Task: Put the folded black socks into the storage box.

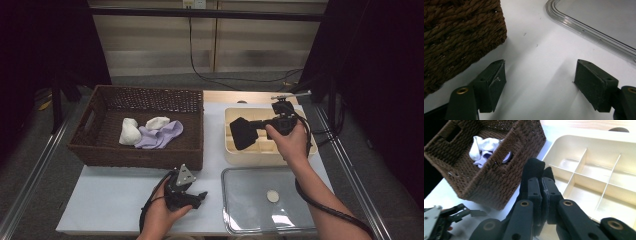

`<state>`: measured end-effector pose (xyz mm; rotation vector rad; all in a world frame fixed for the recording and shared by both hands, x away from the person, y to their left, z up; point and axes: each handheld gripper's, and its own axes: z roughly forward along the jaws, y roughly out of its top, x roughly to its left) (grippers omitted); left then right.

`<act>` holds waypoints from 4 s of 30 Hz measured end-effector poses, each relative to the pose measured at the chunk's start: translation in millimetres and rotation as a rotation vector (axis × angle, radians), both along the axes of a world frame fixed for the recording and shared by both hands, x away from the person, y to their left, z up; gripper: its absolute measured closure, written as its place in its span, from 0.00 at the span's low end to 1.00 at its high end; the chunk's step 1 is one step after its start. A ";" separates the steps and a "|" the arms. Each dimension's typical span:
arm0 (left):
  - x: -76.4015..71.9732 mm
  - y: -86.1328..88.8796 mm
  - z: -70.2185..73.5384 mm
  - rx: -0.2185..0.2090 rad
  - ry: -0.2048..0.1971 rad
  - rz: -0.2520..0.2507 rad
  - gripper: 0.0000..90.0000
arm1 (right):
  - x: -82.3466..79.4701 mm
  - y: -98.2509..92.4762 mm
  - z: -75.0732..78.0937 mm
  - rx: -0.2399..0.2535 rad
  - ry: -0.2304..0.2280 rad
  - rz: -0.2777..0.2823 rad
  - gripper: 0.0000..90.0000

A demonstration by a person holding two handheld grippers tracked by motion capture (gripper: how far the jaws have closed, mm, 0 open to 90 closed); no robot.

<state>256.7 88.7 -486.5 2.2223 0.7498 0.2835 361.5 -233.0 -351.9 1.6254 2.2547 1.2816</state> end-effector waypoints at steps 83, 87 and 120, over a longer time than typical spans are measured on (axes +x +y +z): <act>-0.2 -0.7 -0.6 -0.011 -0.006 0.008 0.27 | 24.4 35.5 -3.4 -0.360 0.112 0.127 0.96; 0.0 -0.5 -0.4 -0.006 -0.006 0.004 0.27 | 27.0 41.4 -1.8 -0.370 0.138 0.151 1.00; 0.2 -0.1 -0.5 -0.004 -0.005 -0.001 0.27 | 28.3 45.7 -44.4 -0.358 0.181 0.167 1.00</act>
